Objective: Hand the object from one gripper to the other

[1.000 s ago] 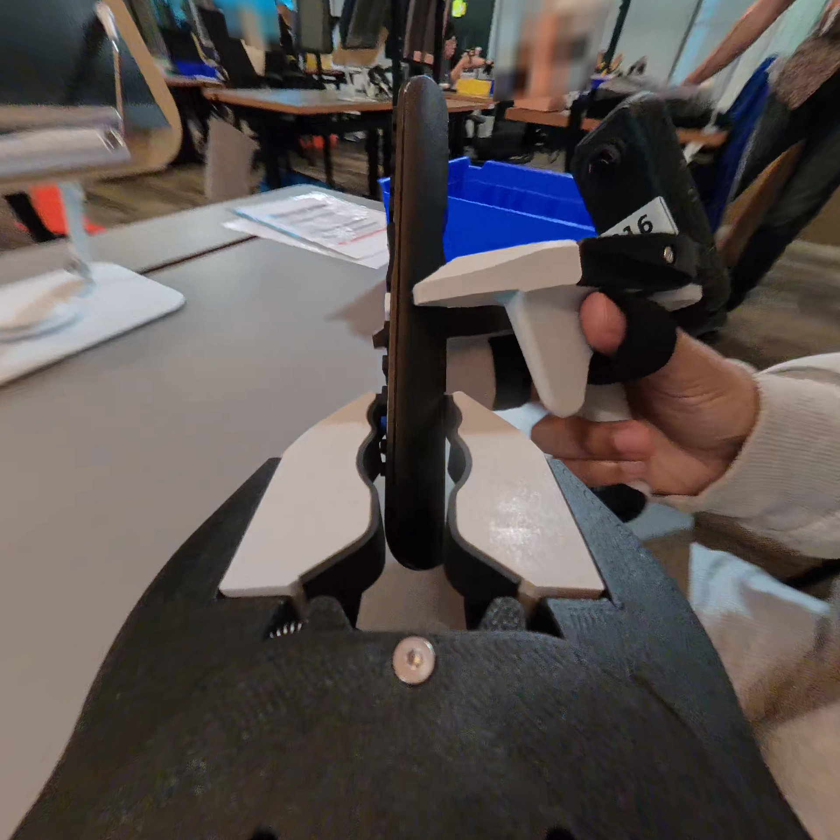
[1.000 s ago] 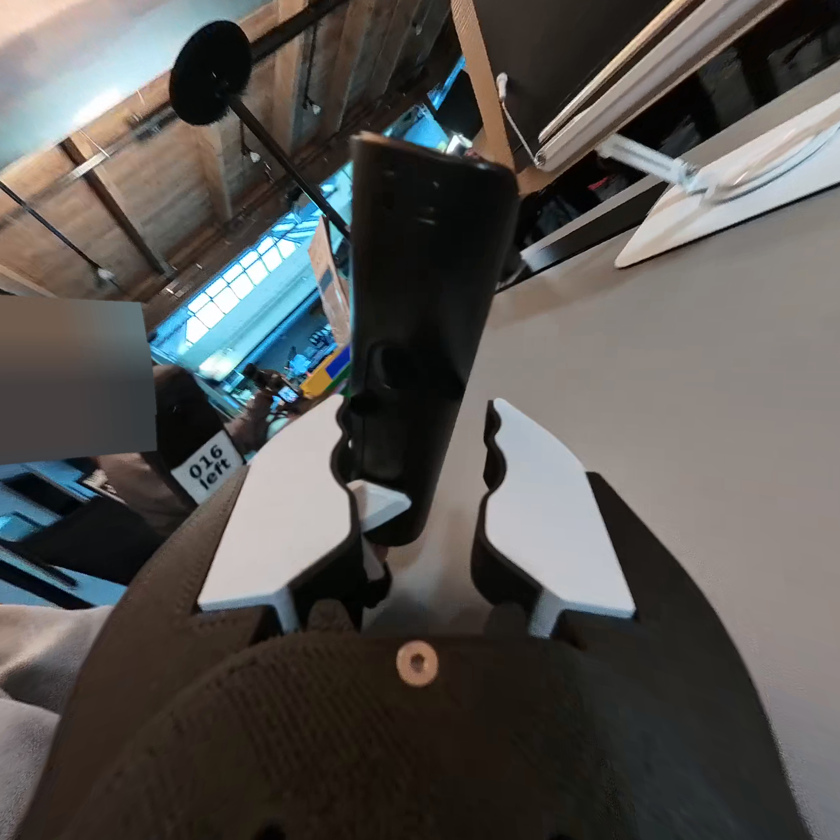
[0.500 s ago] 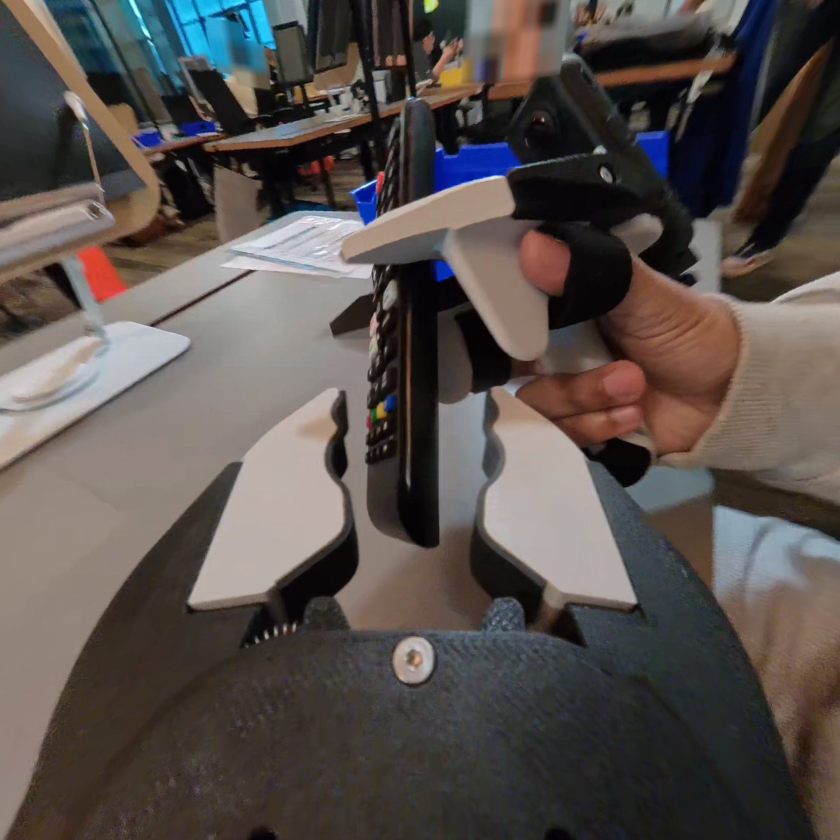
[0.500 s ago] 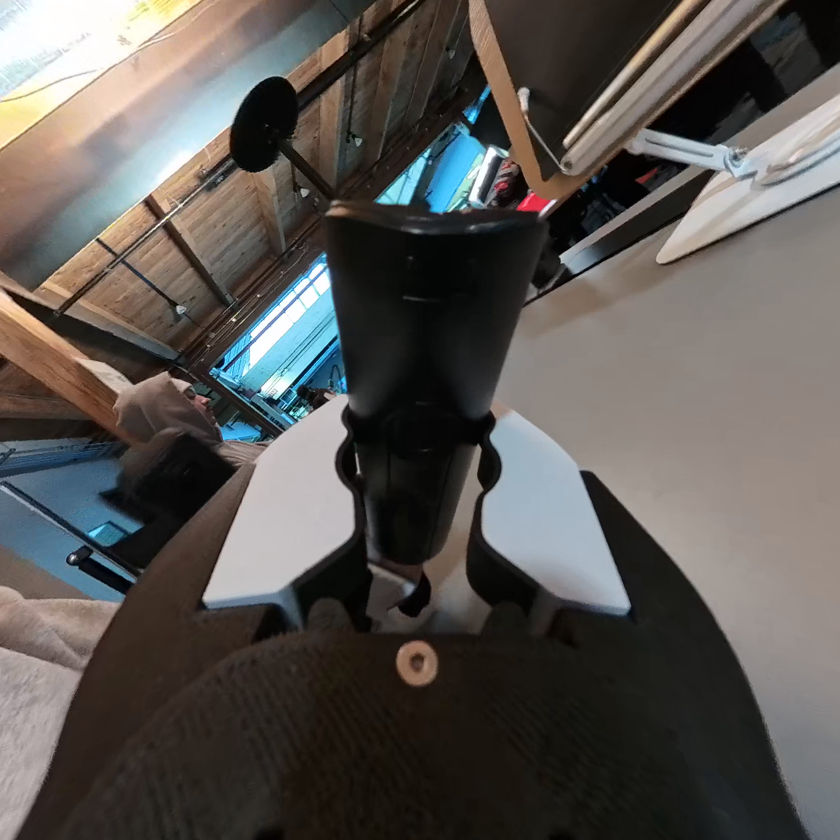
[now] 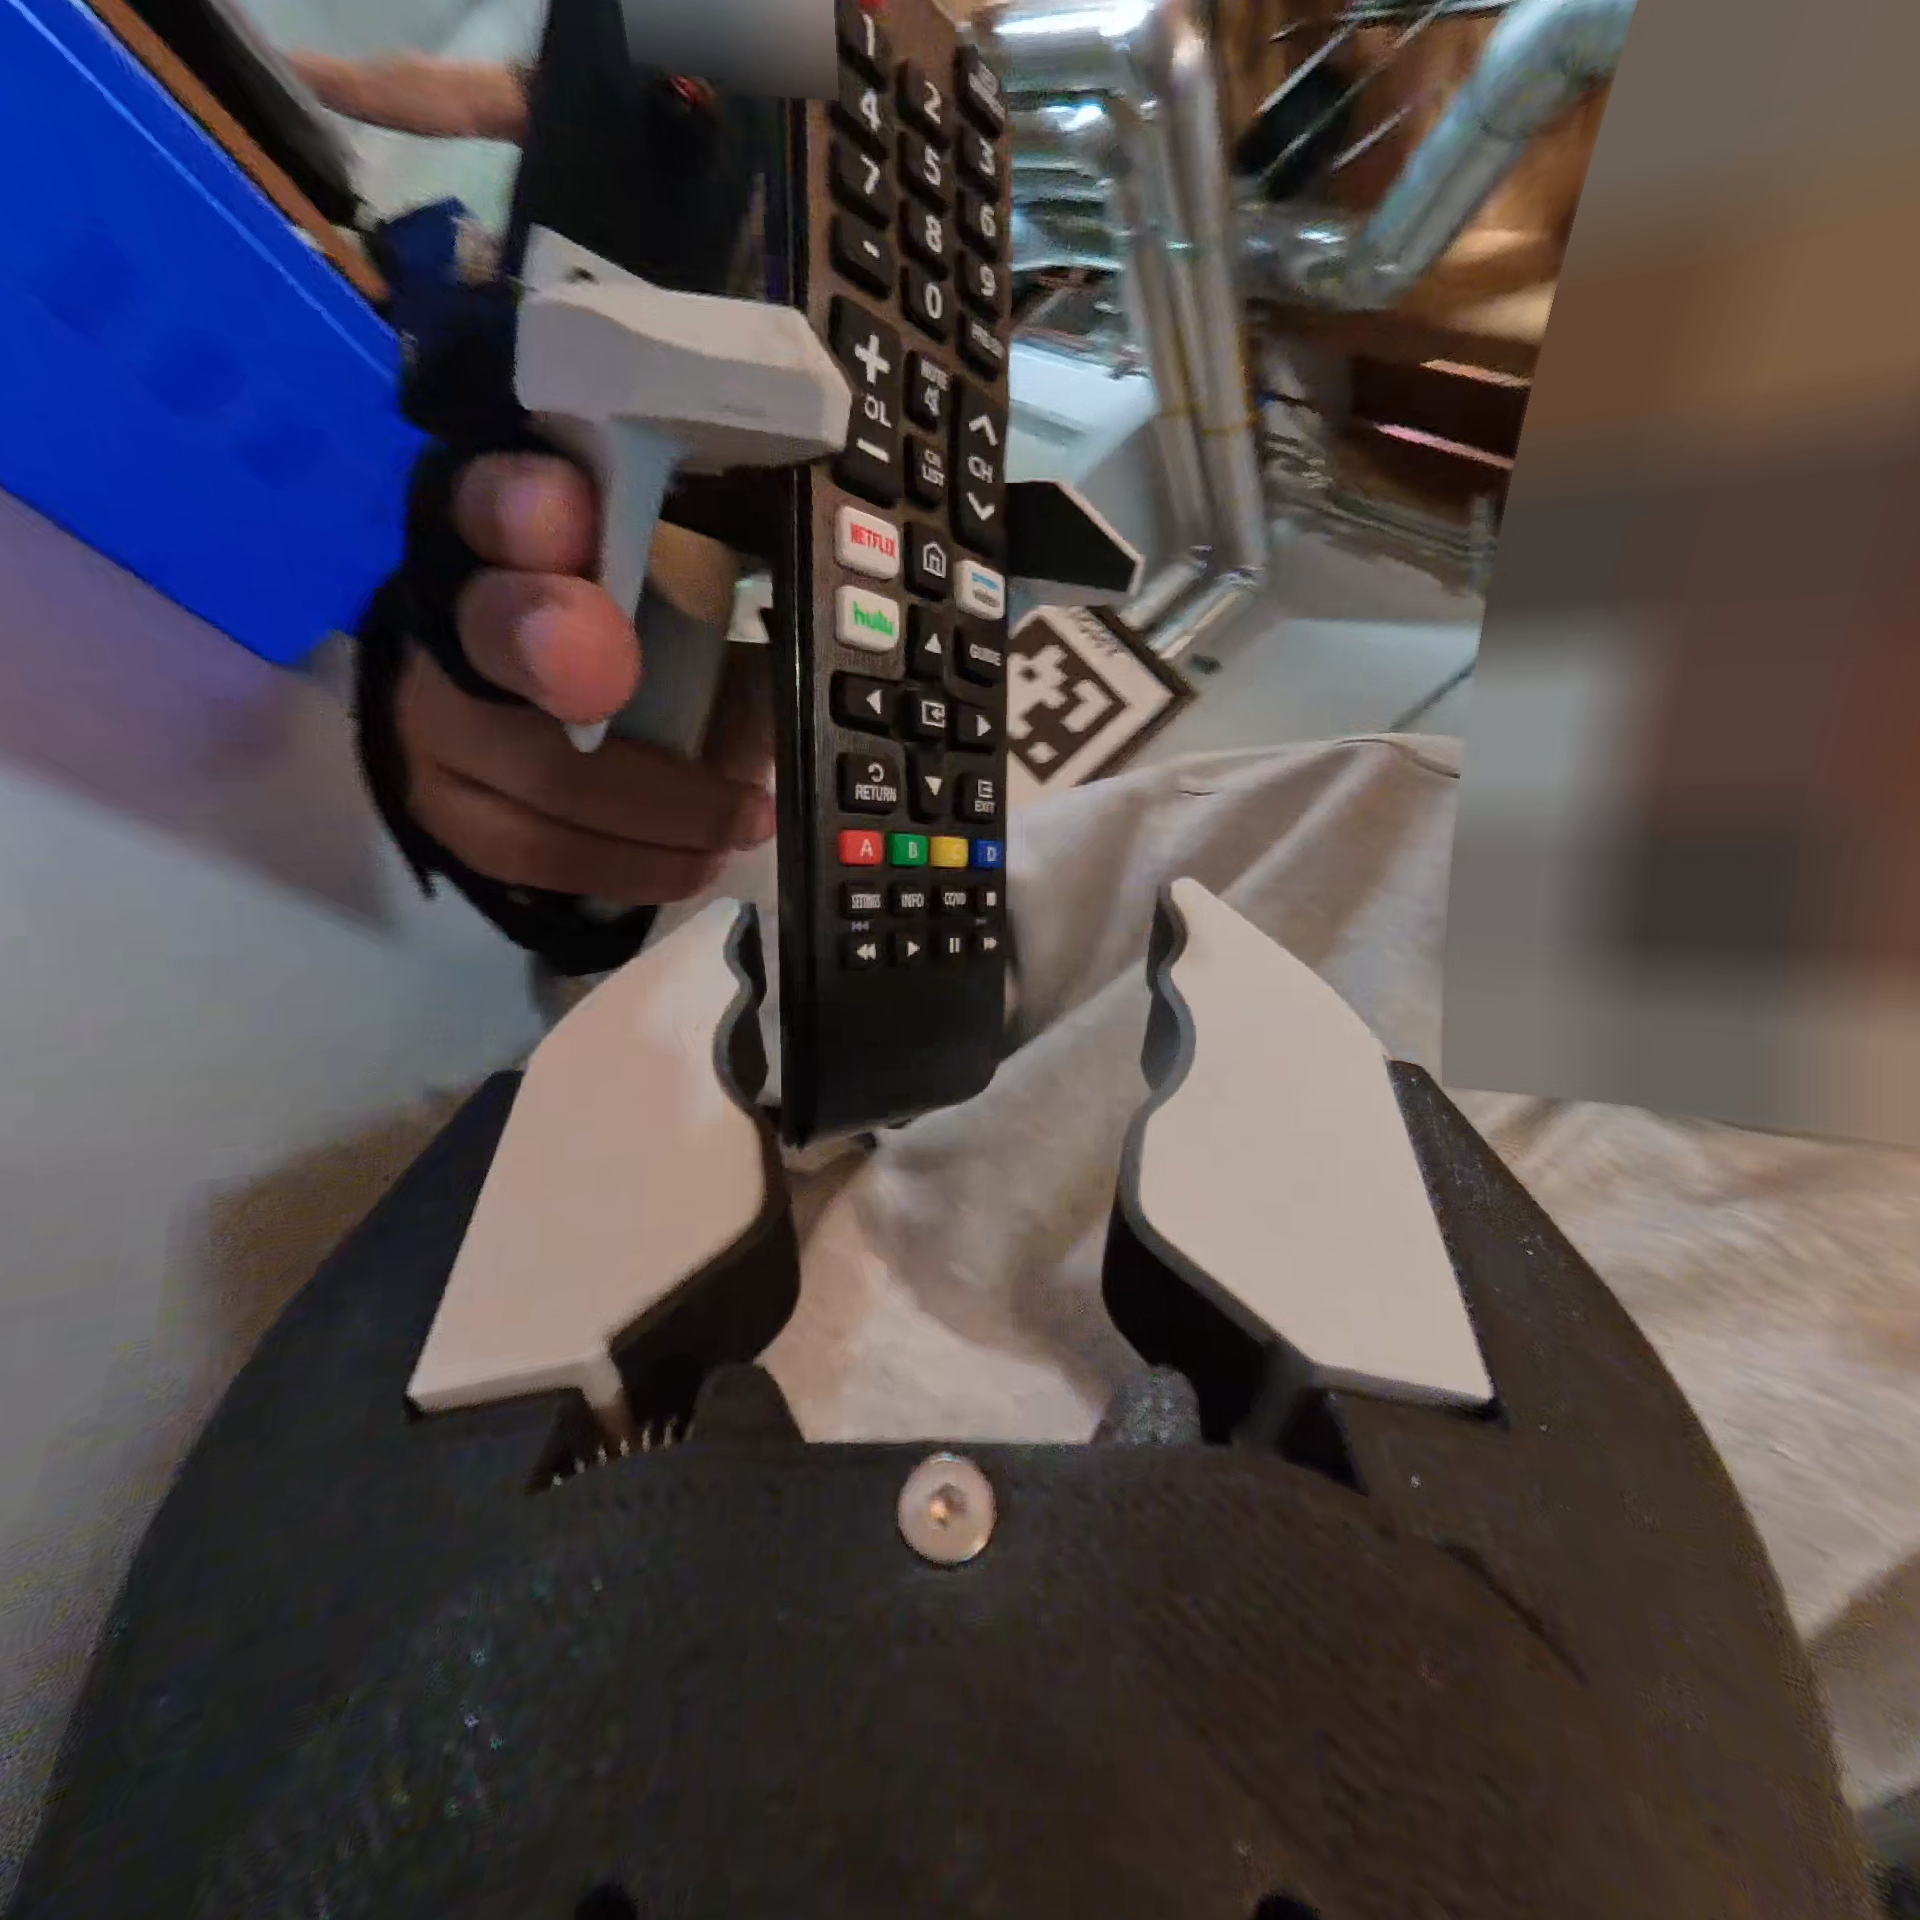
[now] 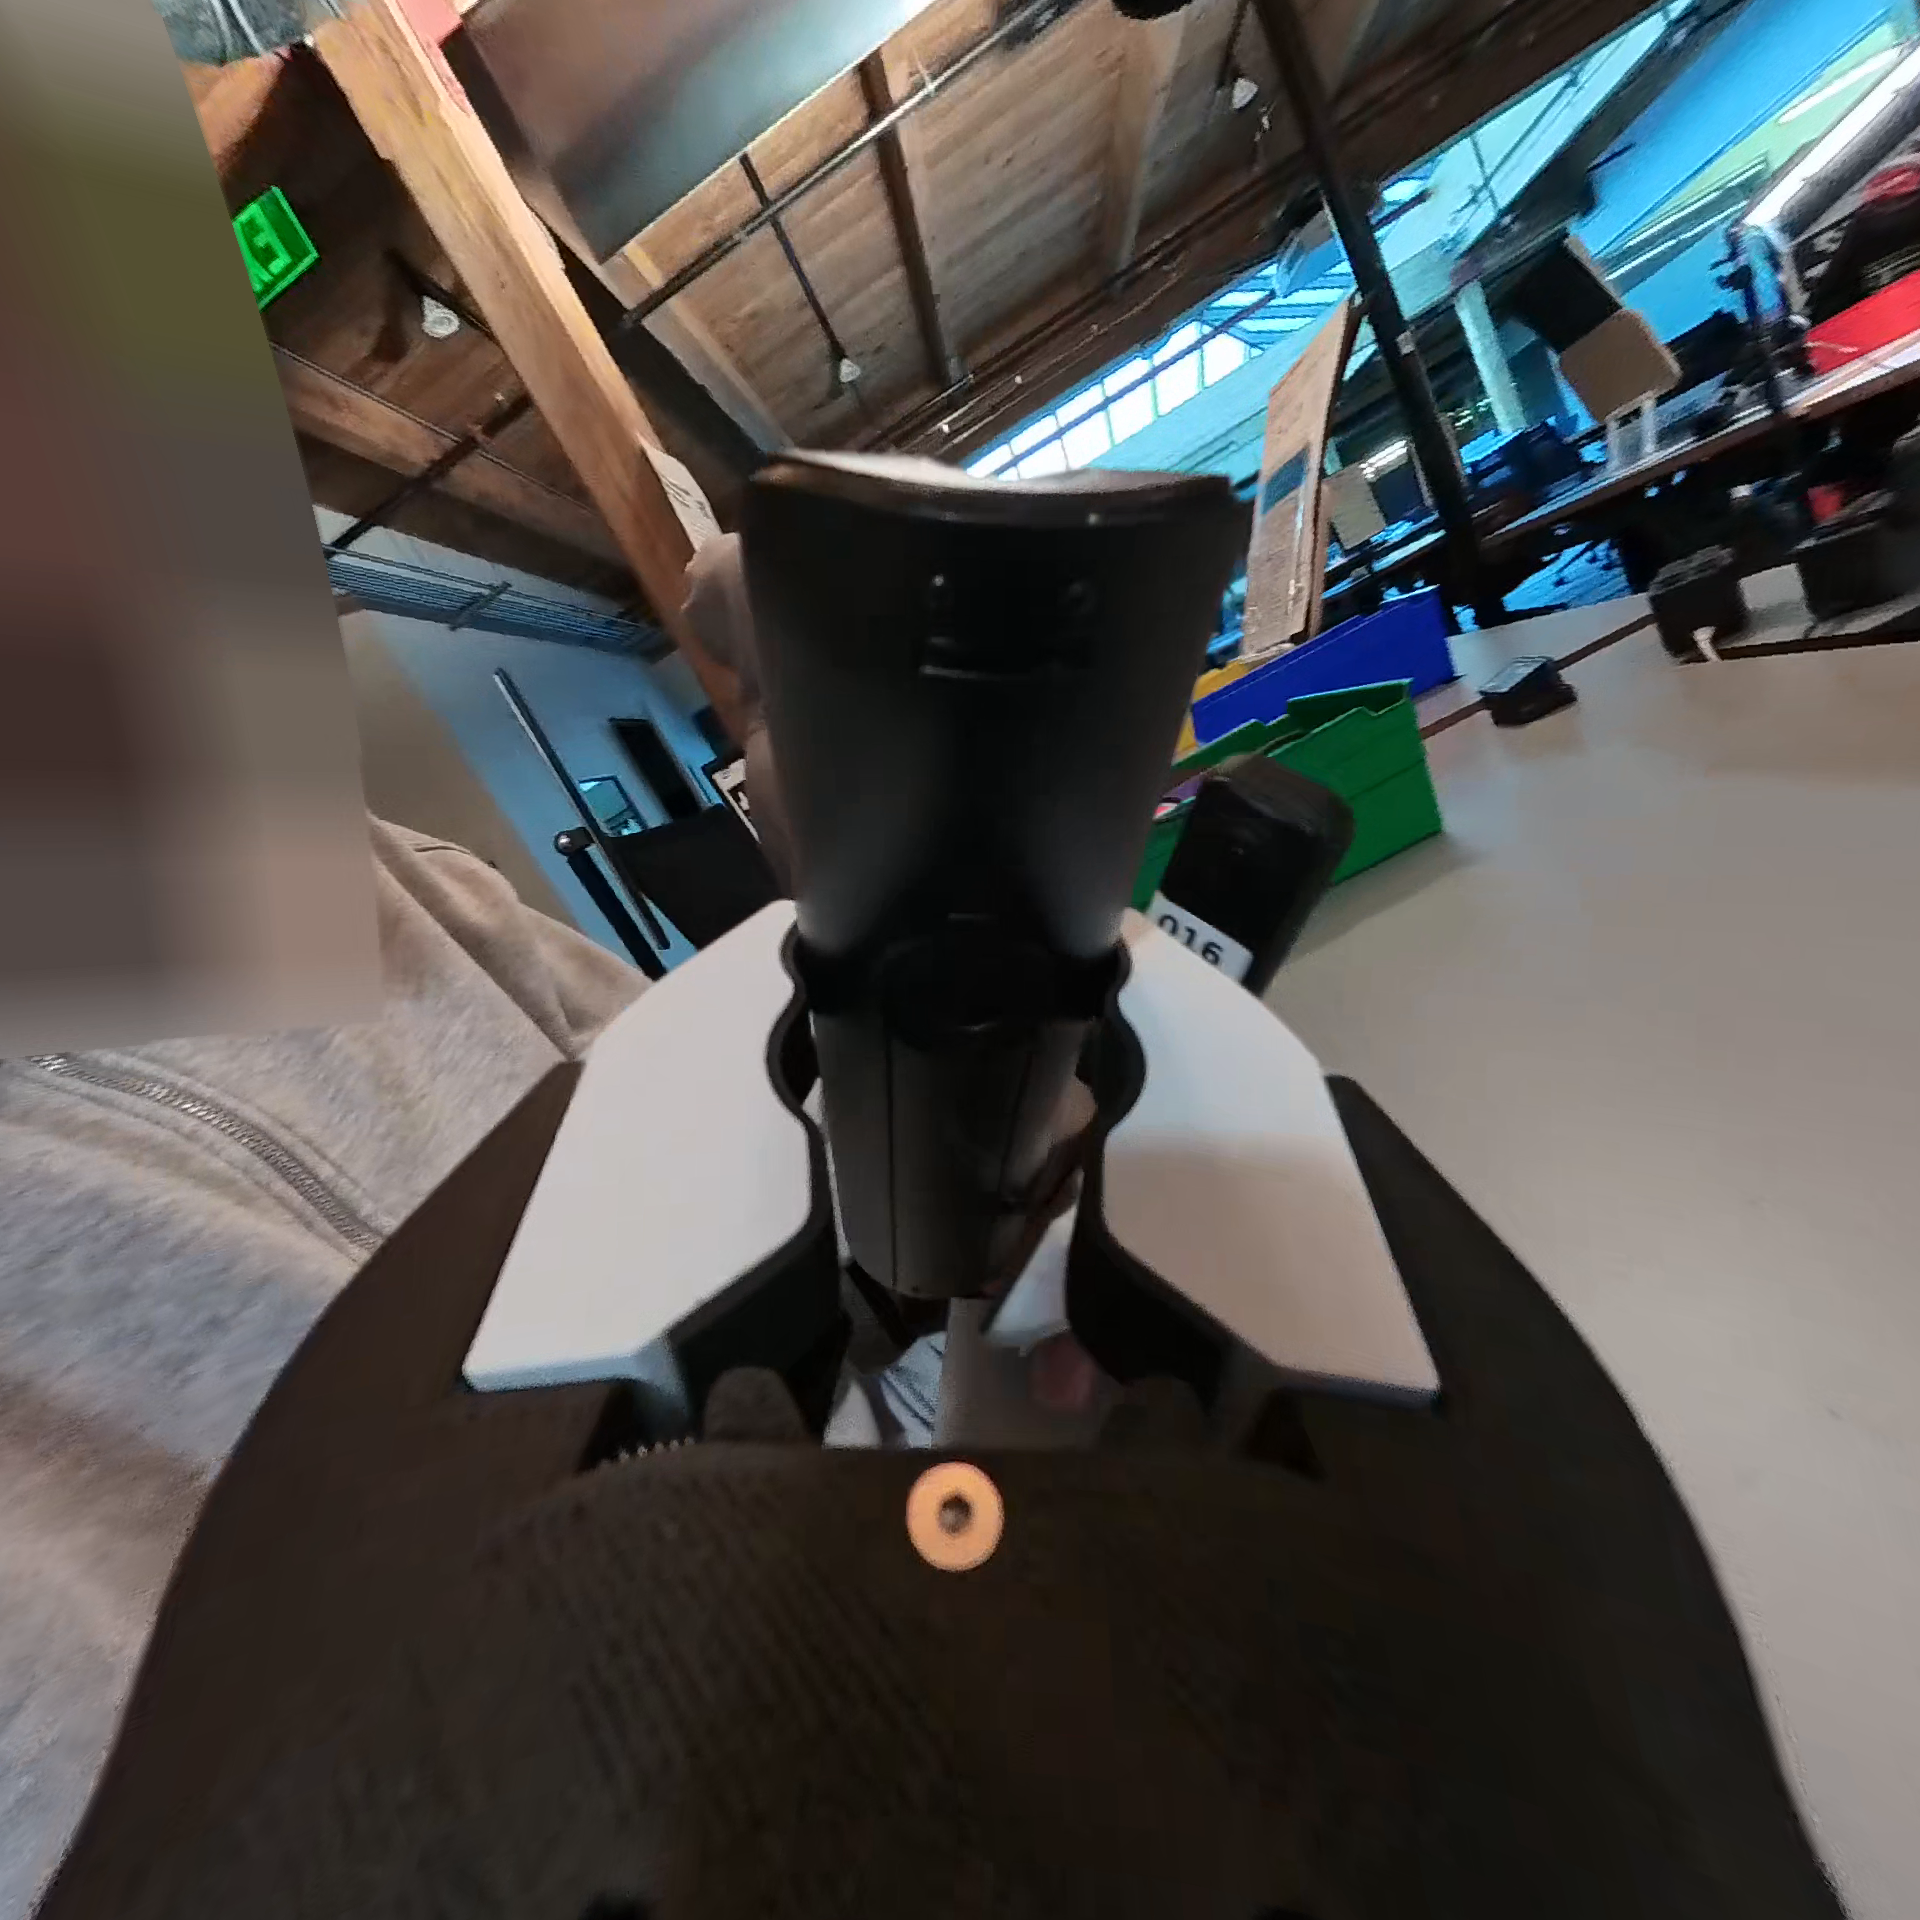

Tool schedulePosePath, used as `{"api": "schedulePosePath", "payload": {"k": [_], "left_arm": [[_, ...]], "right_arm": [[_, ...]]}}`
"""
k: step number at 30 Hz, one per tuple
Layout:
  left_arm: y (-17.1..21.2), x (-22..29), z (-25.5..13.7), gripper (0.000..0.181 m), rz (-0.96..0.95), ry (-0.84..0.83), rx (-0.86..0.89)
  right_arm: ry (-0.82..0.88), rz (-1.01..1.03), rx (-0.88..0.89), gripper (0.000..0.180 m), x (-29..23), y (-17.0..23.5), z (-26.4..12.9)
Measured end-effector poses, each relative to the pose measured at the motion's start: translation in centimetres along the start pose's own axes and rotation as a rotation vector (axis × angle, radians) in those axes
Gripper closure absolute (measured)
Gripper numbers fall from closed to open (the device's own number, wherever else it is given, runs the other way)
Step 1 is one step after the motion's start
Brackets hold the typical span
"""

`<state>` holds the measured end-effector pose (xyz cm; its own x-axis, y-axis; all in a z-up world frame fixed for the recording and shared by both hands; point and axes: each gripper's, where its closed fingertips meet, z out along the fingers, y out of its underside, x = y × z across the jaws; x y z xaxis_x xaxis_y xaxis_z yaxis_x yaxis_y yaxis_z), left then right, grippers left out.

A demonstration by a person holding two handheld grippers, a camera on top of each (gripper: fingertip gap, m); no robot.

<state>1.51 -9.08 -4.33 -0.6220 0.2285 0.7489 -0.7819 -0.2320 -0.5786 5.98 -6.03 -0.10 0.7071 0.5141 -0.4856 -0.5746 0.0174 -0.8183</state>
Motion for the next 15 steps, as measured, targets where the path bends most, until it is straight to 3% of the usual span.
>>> {"api": "schedulePosePath", "payload": {"k": [8,15], "left_arm": [[0.5,2.0,0.3,0.124,-0.11,0.194,-0.017],[1.7,2.7,1.0,0.132,-0.119,0.237,-0.077]], "right_arm": [[-0.181,0.083,-0.007,0.128,-2.6,0.3,0.6],[-0.254,0.111,-0.087,0.127,-3.9,2.0,1.7]]}}
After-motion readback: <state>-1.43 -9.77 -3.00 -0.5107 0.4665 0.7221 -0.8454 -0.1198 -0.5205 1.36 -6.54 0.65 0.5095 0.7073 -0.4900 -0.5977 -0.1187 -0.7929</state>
